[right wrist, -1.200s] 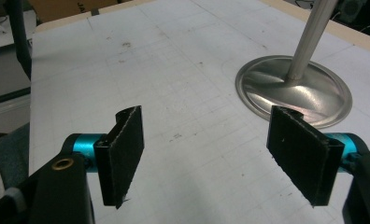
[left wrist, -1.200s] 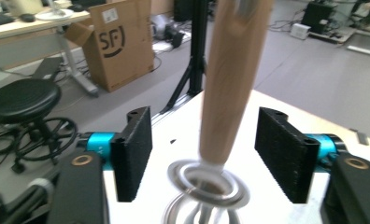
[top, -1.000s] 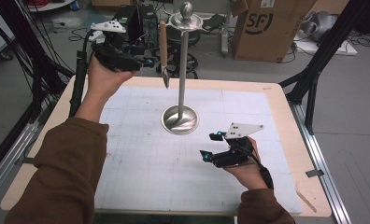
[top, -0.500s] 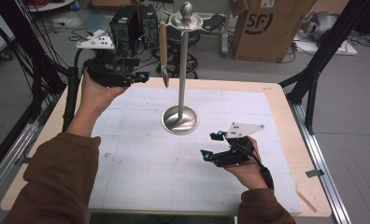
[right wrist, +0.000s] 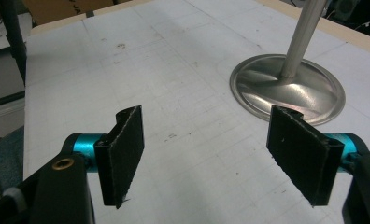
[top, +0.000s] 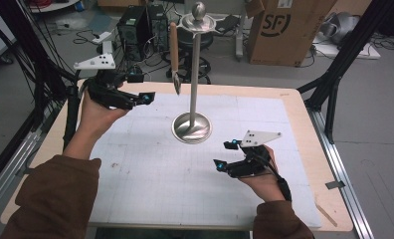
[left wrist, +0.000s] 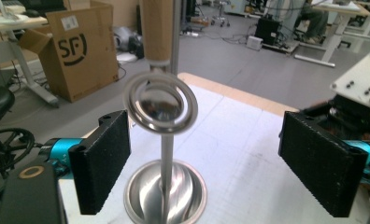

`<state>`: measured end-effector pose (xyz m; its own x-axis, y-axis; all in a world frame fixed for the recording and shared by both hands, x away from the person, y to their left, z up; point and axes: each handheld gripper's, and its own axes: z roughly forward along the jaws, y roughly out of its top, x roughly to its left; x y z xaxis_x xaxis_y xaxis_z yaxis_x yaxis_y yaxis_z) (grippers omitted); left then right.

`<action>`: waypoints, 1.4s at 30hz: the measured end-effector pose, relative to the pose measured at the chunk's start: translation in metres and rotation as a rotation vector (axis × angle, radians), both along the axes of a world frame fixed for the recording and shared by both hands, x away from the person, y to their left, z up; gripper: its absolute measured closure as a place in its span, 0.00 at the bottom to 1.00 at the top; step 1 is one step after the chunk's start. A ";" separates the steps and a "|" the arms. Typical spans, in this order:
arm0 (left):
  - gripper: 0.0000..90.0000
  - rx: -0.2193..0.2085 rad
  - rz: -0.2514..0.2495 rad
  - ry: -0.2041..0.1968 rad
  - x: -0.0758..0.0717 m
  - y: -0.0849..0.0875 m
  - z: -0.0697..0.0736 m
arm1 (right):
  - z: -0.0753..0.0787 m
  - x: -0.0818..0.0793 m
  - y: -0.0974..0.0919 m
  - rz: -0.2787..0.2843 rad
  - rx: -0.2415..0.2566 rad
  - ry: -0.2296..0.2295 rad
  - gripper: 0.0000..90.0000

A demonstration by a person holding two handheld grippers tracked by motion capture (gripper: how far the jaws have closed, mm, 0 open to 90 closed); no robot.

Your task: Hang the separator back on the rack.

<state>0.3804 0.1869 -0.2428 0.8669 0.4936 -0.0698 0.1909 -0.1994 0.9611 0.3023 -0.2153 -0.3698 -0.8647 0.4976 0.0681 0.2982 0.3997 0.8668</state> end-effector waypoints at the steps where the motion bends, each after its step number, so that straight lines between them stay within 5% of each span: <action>1: 0.19 -0.003 -0.002 0.001 -0.001 0.001 -0.001 | 0.000 0.000 0.000 -0.001 0.000 0.001 0.30; 11: 0.19 0.003 -0.019 0.007 -0.016 0.009 -0.019 | 0.000 0.001 -0.001 -0.002 0.006 0.006 0.30; 17: 0.17 0.030 -0.019 0.014 -0.026 0.009 -0.040 | 0.001 0.002 -0.003 -0.005 0.014 0.002 0.30; 24: 0.12 0.006 -0.015 0.035 -0.034 0.012 -0.064 | 0.000 0.003 -0.003 -0.002 0.017 0.008 0.30; 42: 0.09 0.045 -0.019 0.045 -0.052 0.017 -0.091 | 0.000 0.004 -0.005 0.001 0.026 0.008 0.30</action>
<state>0.3288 0.2041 -0.3334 0.8724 0.4810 -0.0871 0.2294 -0.2457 0.9418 0.3060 -0.2199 -0.3693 -0.8648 0.4942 0.0883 0.3049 0.3772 0.8745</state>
